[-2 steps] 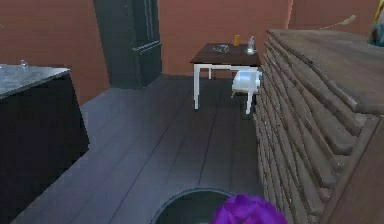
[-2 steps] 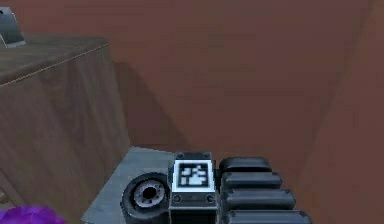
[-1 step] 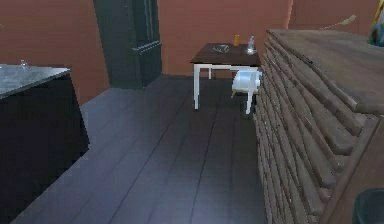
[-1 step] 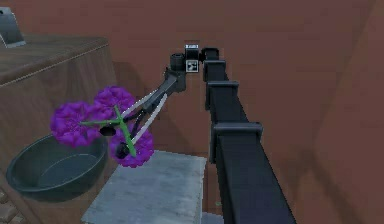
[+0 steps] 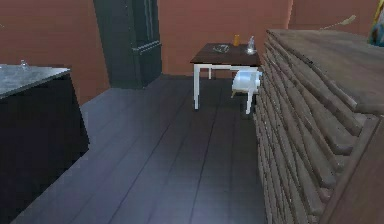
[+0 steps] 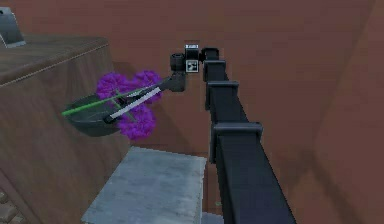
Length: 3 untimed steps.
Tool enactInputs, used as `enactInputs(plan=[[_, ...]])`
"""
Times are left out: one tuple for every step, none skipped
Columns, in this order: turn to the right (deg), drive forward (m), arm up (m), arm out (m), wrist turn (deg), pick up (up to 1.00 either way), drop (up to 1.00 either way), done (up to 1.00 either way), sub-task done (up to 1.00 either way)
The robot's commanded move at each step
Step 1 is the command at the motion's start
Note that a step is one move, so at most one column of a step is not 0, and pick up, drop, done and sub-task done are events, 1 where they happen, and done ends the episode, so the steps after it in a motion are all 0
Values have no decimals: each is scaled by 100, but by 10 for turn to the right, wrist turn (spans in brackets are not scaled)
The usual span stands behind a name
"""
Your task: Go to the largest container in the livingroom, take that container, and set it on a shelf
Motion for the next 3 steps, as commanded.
enactInputs(plan=[[0, 0, 0, 0, 450, 0, 0, 0, 0], [0, 0, 0, 0, 450, 0, 0, 0, 0], [0, 0, 0, 0, 0, 0, 100, 0, 0]])
